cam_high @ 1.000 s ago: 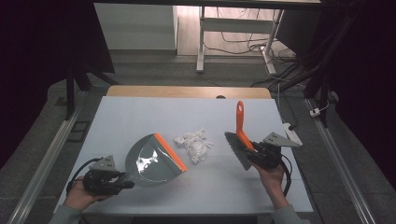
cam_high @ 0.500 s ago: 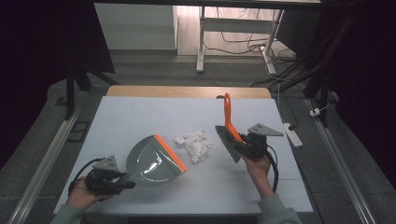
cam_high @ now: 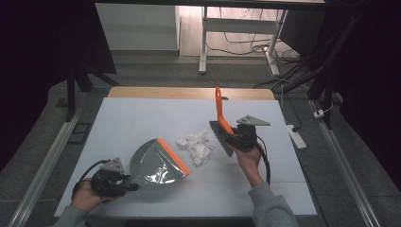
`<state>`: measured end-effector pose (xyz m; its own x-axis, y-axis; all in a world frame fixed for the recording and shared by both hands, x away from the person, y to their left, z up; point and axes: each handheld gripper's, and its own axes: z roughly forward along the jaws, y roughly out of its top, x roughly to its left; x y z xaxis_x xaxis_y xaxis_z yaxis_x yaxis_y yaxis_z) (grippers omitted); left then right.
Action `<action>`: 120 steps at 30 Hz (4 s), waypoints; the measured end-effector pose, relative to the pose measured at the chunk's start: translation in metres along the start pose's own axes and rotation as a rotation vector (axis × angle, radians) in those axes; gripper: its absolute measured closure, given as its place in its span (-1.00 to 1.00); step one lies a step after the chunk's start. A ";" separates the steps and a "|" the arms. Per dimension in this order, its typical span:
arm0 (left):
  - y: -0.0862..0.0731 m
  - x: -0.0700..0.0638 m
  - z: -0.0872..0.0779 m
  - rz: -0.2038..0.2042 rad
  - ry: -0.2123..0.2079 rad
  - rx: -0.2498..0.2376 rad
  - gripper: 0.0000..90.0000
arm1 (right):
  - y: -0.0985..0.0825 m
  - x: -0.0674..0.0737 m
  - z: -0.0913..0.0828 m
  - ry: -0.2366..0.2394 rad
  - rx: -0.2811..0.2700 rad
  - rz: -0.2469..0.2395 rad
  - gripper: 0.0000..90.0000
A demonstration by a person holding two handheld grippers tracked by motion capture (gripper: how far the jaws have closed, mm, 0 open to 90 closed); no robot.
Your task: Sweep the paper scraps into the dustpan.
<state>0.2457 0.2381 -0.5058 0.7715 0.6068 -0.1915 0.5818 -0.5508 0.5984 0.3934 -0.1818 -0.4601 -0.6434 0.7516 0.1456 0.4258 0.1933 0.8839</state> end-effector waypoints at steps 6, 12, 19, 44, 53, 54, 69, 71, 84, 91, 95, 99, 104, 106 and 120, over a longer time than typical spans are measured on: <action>0.005 0.006 0.007 0.000 -0.010 0.012 0.36 | 0.003 0.001 0.014 -0.022 0.028 -0.007 0.56; 0.011 0.008 0.012 0.009 -0.018 0.029 0.36 | 0.000 -0.005 0.025 -0.050 0.051 0.003 0.56; 0.014 0.009 0.017 0.012 -0.015 0.052 0.36 | -0.002 -0.010 0.031 -0.068 0.060 0.018 0.56; 0.027 0.019 0.026 -0.043 -0.022 0.115 0.36 | 0.001 -0.007 0.062 -0.085 0.137 -0.025 0.56; 0.030 0.021 0.032 -0.047 -0.038 0.125 0.36 | 0.001 -0.004 0.074 -0.095 0.159 -0.038 0.56; 0.030 0.021 0.032 -0.046 -0.040 0.125 0.36 | 0.001 -0.003 0.076 -0.098 0.164 -0.041 0.56; 0.034 0.022 0.036 -0.035 -0.051 0.136 0.36 | 0.001 0.026 0.099 -0.063 0.234 -0.127 0.56; 0.035 0.021 0.036 -0.029 -0.051 0.139 0.36 | 0.000 0.031 0.100 -0.053 0.240 -0.139 0.56; 0.035 0.021 0.037 -0.034 -0.052 0.134 0.36 | -0.004 0.054 0.104 0.019 0.244 -0.180 0.56; 0.036 0.020 0.038 -0.037 -0.052 0.132 0.36 | -0.007 0.072 0.106 0.068 0.252 -0.219 0.56; 0.036 0.020 0.038 -0.039 -0.051 0.130 0.36 | -0.008 0.075 0.106 0.086 0.250 -0.223 0.56; 0.036 0.020 0.038 -0.040 -0.052 0.130 0.36 | -0.008 0.077 0.105 0.095 0.254 -0.223 0.56; 0.036 0.020 0.039 -0.040 -0.052 0.128 0.36 | -0.009 0.080 0.106 0.112 0.248 -0.216 0.56; 0.036 0.019 0.039 -0.041 -0.051 0.129 0.36 | -0.009 0.084 0.106 0.122 0.249 -0.221 0.56; 0.036 0.019 0.038 -0.042 -0.054 0.128 0.36 | 0.018 0.097 0.081 0.226 0.142 -0.222 0.56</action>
<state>0.2912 0.2079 -0.5179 0.7562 0.6014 -0.2578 0.6396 -0.5962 0.4852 0.3904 -0.0542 -0.4666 -0.8480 0.5260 0.0657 0.3339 0.4338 0.8369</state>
